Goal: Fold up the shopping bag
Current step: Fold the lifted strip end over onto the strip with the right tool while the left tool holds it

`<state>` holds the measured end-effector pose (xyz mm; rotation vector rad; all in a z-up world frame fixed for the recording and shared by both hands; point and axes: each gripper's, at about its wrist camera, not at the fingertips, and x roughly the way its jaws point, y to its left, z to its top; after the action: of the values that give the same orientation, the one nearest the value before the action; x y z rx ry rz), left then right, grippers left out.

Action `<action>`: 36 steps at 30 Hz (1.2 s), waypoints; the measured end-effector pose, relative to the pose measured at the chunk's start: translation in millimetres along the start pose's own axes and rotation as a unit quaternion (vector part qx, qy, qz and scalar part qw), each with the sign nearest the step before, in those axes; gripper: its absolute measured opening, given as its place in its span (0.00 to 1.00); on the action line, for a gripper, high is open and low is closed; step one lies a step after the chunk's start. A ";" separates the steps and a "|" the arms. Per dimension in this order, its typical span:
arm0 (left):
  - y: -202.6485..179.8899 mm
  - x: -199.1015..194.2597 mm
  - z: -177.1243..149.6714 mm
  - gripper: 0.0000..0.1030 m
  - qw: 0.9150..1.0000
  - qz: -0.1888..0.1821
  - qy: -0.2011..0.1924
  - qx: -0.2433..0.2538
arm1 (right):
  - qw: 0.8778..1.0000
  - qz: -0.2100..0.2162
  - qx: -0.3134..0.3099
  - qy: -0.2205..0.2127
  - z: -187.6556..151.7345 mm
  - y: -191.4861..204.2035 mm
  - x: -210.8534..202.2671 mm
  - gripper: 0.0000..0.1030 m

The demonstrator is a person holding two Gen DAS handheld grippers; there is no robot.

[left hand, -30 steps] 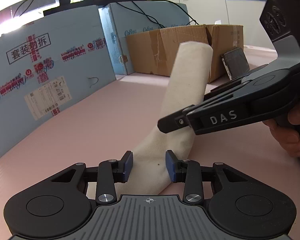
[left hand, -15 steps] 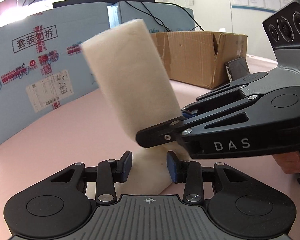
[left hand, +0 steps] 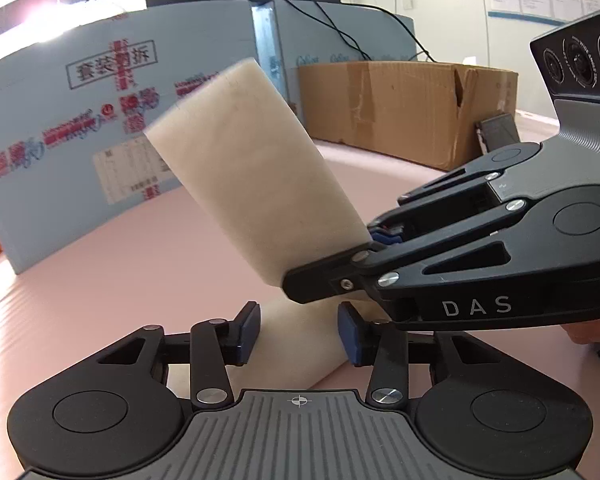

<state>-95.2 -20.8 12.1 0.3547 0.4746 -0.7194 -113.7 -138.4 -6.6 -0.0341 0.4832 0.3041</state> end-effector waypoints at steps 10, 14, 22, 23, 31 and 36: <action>35.5 -33.1 -26.0 0.48 0.993 0.074 0.010 -0.097 | 0.989 -0.023 -0.140 0.026 -7.9 46.8 12.8 0.10; 37.5 -26.0 -26.9 0.53 0.993 0.069 0.024 -0.097 | 0.981 -0.028 -0.190 0.023 -12.4 65.1 15.5 0.10; 53.0 -41.8 -33.9 0.69 0.987 0.079 -0.008 -0.141 | 0.971 -0.029 -0.234 0.030 -18.6 80.7 17.9 0.12; 54.3 -46.5 -34.1 0.70 0.986 0.083 -0.017 -0.145 | 0.970 -0.031 -0.238 0.030 -19.0 81.9 18.2 0.13; 42.7 -73.6 -20.2 0.78 0.978 0.128 -0.088 -0.140 | 0.952 -0.060 -0.301 0.022 -28.7 99.3 19.1 0.13; 37.3 -86.1 -10.1 0.78 0.971 0.164 -0.124 -0.125 | 0.943 -0.069 -0.326 0.023 -31.3 105.3 20.5 0.13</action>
<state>-128.4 56.6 54.5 0.0992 0.2547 -0.3687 -141.8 -35.5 -39.7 -0.7204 0.4060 0.3151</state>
